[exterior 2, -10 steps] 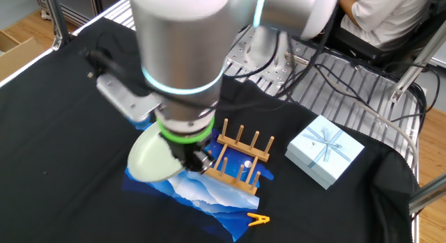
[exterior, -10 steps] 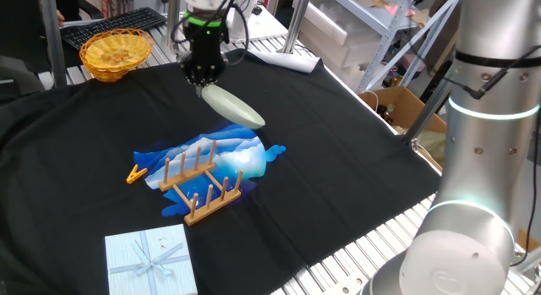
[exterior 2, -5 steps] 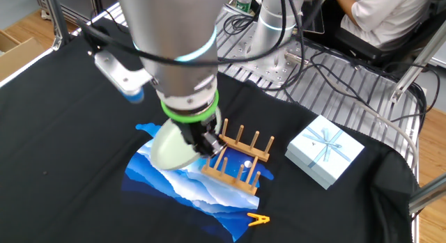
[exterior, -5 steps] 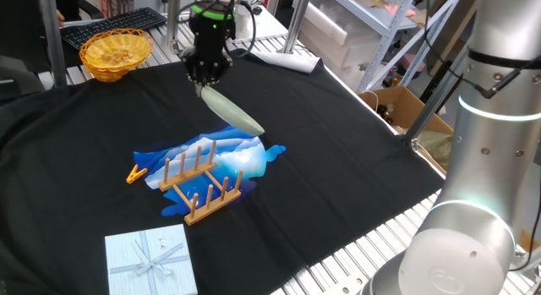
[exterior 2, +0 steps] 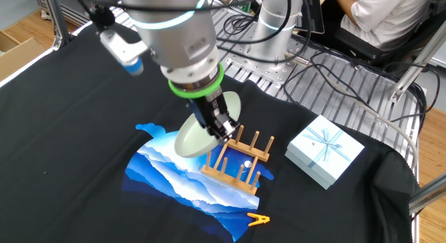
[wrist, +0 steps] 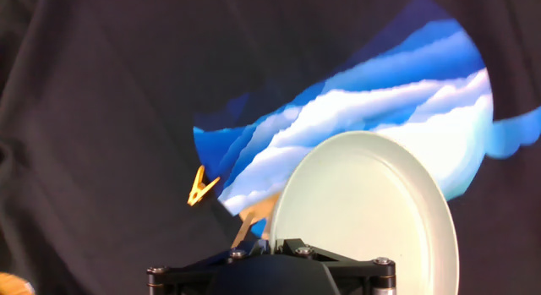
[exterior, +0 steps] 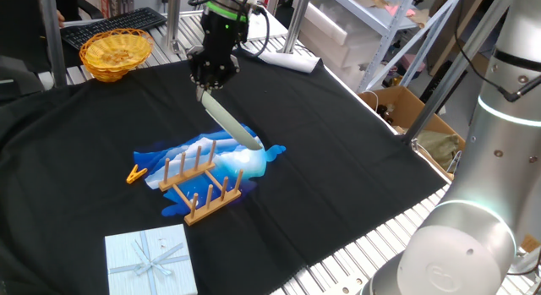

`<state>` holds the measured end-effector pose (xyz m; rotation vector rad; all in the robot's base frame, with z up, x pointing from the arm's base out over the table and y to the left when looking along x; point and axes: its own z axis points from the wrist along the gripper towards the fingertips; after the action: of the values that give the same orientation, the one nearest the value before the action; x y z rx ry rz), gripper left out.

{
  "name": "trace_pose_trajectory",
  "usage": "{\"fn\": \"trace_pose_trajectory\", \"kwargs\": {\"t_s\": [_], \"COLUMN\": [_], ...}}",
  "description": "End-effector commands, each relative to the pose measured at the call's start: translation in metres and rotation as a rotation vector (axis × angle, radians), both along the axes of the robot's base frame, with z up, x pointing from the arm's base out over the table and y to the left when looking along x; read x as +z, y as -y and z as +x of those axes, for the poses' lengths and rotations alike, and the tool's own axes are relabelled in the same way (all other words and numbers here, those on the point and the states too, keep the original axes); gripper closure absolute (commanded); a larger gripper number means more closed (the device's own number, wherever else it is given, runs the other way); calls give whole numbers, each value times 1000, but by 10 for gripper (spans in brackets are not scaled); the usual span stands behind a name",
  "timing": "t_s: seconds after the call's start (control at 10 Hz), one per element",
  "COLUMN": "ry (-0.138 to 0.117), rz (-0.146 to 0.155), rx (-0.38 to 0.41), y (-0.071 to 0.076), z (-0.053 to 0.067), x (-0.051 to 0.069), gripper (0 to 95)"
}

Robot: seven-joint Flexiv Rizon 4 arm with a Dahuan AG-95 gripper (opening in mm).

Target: Put the dish on the dish rack

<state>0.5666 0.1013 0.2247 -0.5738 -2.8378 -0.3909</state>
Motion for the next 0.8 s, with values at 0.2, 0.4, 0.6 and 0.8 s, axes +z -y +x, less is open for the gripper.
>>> {"fn": "trace_pose_trajectory", "kwargs": {"t_s": [0.2, 0.4, 0.6, 0.8], "ry": [-23, -24, -20, -18], "rz": [61, 58, 51, 30], "rx": [-36, -41, -33, -20], "y": [-1, -1, -1, -4], "z": [0, 1, 1, 3], "x": [1, 1, 1, -2], "gripper": [950, 950, 950, 950]}}
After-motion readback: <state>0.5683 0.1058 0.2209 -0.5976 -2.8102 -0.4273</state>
